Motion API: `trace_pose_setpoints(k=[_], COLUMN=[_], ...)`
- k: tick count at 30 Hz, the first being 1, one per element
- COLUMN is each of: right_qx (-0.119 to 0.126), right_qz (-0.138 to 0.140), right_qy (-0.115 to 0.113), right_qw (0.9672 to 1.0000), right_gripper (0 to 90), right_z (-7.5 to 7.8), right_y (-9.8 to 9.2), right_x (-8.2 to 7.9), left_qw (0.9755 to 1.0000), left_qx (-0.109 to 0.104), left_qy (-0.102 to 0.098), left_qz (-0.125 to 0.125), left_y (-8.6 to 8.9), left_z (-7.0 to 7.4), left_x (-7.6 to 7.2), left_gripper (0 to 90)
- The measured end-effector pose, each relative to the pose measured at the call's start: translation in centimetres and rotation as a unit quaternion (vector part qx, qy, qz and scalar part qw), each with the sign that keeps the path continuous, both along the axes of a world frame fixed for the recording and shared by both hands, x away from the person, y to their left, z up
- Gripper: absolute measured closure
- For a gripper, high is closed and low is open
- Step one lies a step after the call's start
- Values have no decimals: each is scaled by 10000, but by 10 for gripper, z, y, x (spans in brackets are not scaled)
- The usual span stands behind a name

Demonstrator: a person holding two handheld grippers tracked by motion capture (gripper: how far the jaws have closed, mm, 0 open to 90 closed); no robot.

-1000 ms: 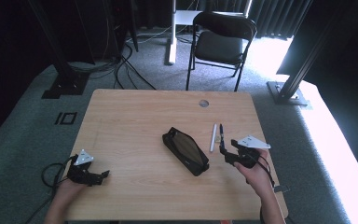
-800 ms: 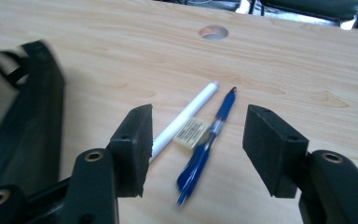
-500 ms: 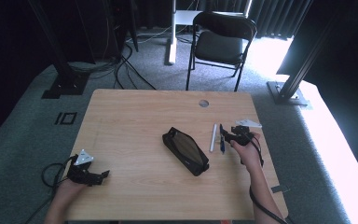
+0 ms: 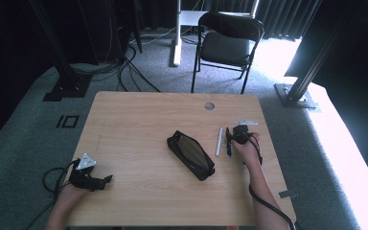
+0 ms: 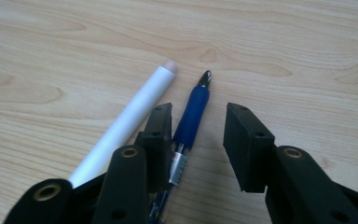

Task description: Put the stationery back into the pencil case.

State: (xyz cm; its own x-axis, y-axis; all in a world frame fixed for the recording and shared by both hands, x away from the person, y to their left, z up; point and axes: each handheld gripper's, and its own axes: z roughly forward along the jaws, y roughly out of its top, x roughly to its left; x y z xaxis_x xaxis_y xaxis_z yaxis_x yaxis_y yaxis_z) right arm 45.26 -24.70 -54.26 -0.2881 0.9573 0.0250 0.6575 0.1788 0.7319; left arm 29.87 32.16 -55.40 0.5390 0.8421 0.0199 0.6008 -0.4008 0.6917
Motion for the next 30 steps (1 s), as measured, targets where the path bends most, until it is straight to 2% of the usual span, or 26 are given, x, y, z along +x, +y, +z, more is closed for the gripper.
trace_pose_setpoints(k=[9,12,13,16,19,20,22,24,25,27,28,30], right_qx=[-116,-158,-96,82,124,248,340,352,460,431,519,535], right_qz=[-122,-222,-299,-455,-504,-547,-510,-514,-473,-370,-358,-272], right_qy=[94,129,150,309,304,264,193,140,61,-35,-118,-190], right_qw=[9998,9995,9994,9985,9982,9978,9979,9980,9978,9984,9979,9980], right_gripper=[663,747,781,792,792,792,792,793,792,792,793,793], right_z=[-5,-4,-4,-1,1,6,13,18,27,36,41,50], right_y=[-6,-10,-11,-15,-18,-22,-24,-25,-26,-25,-24,-22], right_x=[-5,-6,-6,-6,-7,-9,-12,-13,-16,-20,-21,-24], left_qw=[10000,10000,10000,10000,10000,10000,10000,10000,10000,10000,10000,10000], left_qx=[0,-1,-1,0,0,0,0,-1,0,-1,0,-1], left_qy=[0,-1,-1,-2,-1,-1,-1,-1,-1,-1,-1,0], left_qz=[0,2,2,2,2,1,1,1,1,2,2,0], left_y=[0,0,0,0,0,0,0,0,0,0,0,0], left_z=[0,0,0,0,0,0,0,0,0,0,0,0], left_x=[0,0,0,0,0,0,0,0,0,0,0,0], left_gripper=[16,16,16,16,16,16,16,16,16,16,16,16])
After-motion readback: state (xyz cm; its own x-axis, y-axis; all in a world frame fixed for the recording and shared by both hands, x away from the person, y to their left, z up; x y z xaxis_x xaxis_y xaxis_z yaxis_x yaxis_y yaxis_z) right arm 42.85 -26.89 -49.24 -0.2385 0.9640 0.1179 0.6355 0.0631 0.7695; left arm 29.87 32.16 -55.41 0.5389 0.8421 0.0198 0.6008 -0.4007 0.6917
